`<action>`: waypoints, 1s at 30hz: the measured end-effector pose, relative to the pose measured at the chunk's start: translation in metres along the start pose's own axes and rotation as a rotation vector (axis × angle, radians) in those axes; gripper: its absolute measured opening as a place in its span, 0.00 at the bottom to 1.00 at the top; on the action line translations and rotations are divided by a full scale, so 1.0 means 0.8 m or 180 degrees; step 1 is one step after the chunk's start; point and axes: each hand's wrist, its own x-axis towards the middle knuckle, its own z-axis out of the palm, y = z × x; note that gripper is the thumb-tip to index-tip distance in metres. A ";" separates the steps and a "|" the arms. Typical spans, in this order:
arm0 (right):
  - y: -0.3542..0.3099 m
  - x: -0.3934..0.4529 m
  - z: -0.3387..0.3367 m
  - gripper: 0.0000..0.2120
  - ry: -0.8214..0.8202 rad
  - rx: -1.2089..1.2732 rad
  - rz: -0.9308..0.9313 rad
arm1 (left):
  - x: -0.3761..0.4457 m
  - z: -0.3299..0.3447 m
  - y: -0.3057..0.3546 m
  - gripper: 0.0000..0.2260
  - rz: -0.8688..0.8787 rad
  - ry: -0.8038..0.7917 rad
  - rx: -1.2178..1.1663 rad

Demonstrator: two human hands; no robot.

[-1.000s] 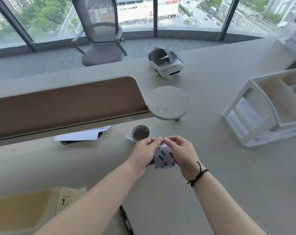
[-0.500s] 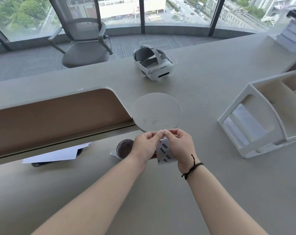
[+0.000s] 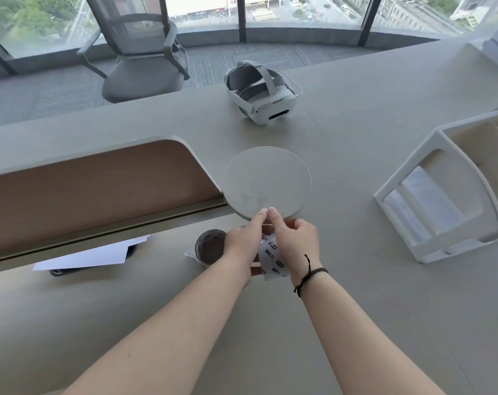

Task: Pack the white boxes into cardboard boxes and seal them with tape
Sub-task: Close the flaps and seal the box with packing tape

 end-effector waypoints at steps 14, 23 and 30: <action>0.035 0.016 0.019 0.34 0.0027 0.0203 0.0171 | 0.021 0.021 -0.025 0.28 0.0329 0.0231 -0.0006; 0.037 0.021 0.015 0.40 -0.0145 -0.0210 0.0318 | 0.028 0.027 -0.026 0.34 0.0200 -0.0191 -0.0048; 0.019 -0.002 0.014 0.42 -0.0491 0.0170 0.0830 | 0.004 0.006 -0.016 0.46 -0.0174 -0.0356 0.0166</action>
